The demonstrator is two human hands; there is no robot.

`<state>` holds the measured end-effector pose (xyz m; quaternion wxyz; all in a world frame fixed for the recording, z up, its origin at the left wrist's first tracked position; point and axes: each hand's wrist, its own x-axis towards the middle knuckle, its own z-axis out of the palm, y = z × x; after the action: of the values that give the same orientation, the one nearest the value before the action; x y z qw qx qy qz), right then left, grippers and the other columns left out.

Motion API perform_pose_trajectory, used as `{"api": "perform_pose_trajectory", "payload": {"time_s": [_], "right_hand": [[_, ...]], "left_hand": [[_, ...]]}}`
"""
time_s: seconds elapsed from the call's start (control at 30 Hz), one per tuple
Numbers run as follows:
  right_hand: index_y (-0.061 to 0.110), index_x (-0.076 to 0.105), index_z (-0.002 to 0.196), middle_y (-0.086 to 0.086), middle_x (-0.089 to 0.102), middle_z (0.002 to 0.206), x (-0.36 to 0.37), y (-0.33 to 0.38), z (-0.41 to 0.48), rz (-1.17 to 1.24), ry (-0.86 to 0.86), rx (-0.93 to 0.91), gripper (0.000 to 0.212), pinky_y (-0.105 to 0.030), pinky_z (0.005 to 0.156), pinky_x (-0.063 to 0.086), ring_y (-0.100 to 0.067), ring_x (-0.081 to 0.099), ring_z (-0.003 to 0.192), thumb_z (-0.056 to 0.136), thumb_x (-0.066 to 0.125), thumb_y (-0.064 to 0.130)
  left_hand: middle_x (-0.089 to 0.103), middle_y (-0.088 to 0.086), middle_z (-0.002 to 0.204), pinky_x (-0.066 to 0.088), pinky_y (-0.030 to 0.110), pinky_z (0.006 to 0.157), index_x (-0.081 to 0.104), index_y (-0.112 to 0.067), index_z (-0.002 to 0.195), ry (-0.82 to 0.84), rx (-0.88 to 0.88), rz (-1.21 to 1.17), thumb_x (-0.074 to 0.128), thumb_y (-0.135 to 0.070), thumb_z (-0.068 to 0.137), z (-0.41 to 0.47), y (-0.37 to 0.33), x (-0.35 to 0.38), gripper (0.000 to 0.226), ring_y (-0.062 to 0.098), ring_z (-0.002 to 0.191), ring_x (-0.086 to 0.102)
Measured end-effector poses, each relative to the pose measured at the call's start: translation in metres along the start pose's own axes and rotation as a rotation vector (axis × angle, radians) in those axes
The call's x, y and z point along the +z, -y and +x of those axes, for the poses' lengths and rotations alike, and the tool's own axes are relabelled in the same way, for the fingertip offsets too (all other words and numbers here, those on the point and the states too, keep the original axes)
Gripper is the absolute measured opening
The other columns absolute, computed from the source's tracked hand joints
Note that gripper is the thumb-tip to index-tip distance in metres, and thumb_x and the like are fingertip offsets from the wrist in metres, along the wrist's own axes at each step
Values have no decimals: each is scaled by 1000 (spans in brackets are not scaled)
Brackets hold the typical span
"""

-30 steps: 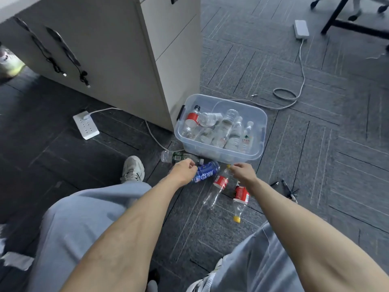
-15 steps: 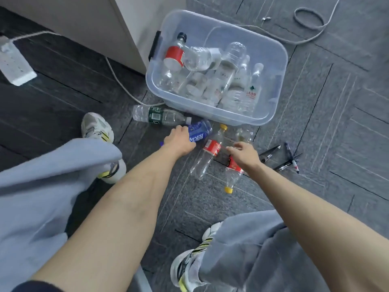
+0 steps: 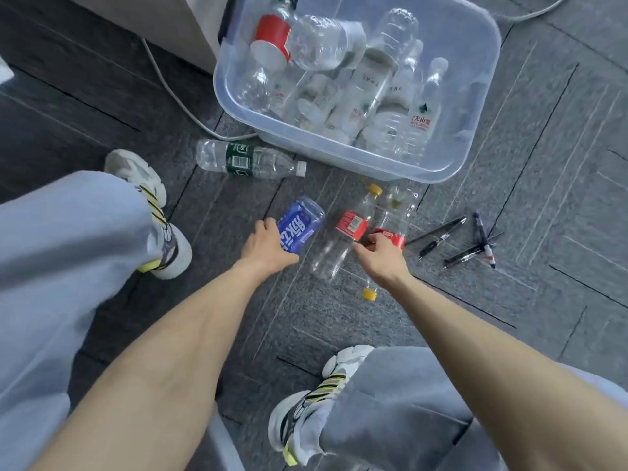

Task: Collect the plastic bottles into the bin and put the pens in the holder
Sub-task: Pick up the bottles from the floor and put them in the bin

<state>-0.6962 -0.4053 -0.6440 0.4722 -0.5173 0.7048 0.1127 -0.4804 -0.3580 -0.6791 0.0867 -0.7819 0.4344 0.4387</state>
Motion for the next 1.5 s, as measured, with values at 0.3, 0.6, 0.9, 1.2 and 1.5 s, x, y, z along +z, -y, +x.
{"api": "perform_pose_trajectory", "payload": {"time_s": [0.3, 0.6, 0.9, 1.2, 1.5], "right_hand": [[21, 6, 153, -29, 39, 137, 58, 35, 31, 27, -88, 22, 99, -50, 95, 47, -52, 57, 110, 81, 73, 32], [17, -4, 158, -21, 55, 137, 42, 68, -45, 141, 167, -1, 116, -36, 98, 49, -35, 59, 117, 74, 72, 41], [25, 32, 142, -7, 62, 108, -59, 83, -153, 372, 27, -383, 78, -40, 77, 58, -25, 64, 92, 76, 74, 31], [30, 28, 136, -1, 61, 92, -123, 64, -249, 337, -279, -455, 86, -43, 75, 61, -20, 66, 81, 63, 71, 41], [24, 21, 148, -6, 59, 97, -163, 68, -270, 449, -431, -458, 92, -52, 77, 60, -29, 67, 85, 74, 75, 24]], "left_hand": [[49, 3, 121, 44, 35, 78, 32, -19, 129, -107, -59, -261, 72, -45, 67, -76, 47, -45, 78, 25, 103, 55], [51, 8, 124, 40, 32, 78, 31, -16, 129, -213, -45, -342, 74, -43, 70, -118, 35, -82, 77, 27, 107, 55], [59, -1, 117, 47, 31, 79, 40, -27, 132, -347, 171, -440, 77, -44, 63, -195, 2, -121, 80, 19, 101, 60], [66, -7, 109, 48, 34, 85, 48, -34, 128, -385, 334, -576, 75, -51, 62, -260, -51, -150, 73, 18, 97, 62], [68, 4, 107, 52, 31, 68, 54, -20, 119, -203, 440, -824, 77, -48, 71, -264, -117, -164, 60, 21, 92, 66]]}}
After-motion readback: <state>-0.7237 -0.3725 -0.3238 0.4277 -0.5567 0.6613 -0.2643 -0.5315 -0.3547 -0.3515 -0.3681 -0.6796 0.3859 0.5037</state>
